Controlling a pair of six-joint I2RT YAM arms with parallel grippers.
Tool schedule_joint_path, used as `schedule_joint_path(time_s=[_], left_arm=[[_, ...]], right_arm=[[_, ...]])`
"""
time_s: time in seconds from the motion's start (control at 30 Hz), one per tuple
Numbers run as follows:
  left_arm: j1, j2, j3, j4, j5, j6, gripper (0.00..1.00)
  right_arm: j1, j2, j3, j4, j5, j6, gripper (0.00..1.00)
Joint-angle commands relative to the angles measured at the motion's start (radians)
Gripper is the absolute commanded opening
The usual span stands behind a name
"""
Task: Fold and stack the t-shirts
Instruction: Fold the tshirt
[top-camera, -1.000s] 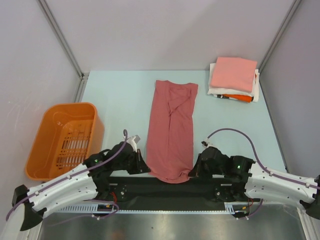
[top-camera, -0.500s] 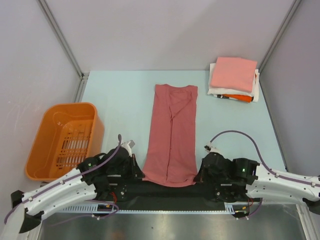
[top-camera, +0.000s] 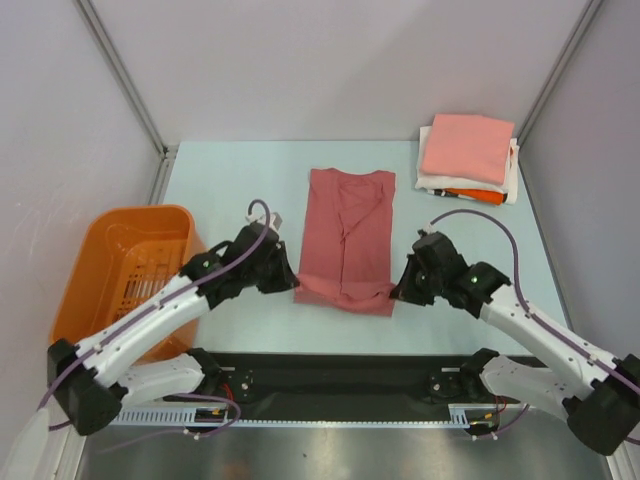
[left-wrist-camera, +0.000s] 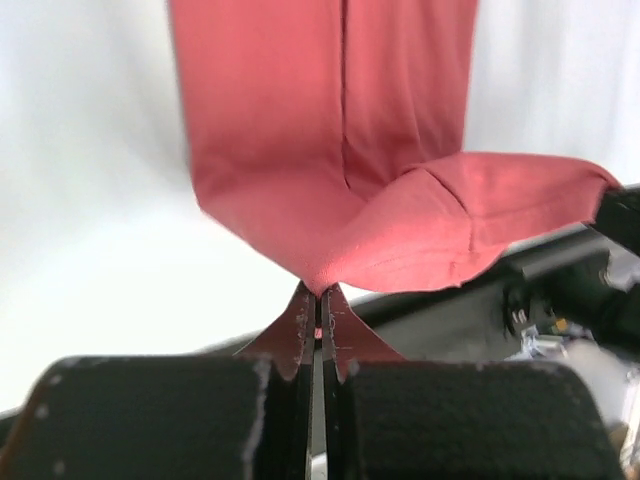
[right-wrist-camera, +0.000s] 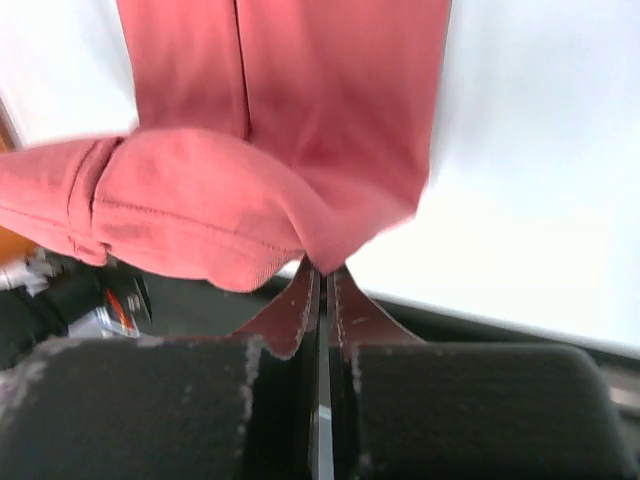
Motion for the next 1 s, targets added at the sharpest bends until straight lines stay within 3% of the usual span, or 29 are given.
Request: schedule_joint_path(time_s=[0.0,0.27,0.8,0.9,0.93,0.97], left_arm=[[0.079,0.116,0.116,0.061,0.016,0.16,0.0],[0.2,0.384,0.267,0.127,0.077,0.208,0.0],[0.291,0.68,0.345,0.193,0.145,0.226,0.02],[0.309,0.756,0.383,0.19,0.161,0.242,0.13],[0.323,0.774,0.397,0.182,0.175,0.246,0.19],[0.33,0.795,0.431,0.172,0.2,0.252,0.32]], right_arm=[[-0.096,0.091,0.083,0.097,-0.093,-0.154,0.0],[-0.231,0.352,0.224,0.181,-0.185,-0.279,0.0],[-0.298,0.677,0.33,0.267,-0.23,-0.319,0.0],[-0.321,0.737,0.373,0.273,-0.238,-0.316,0.01],[-0.329,0.78,0.395,0.263,-0.239,-0.317,0.07],[-0.337,0.802,0.442,0.255,-0.251,-0.32,0.24]])
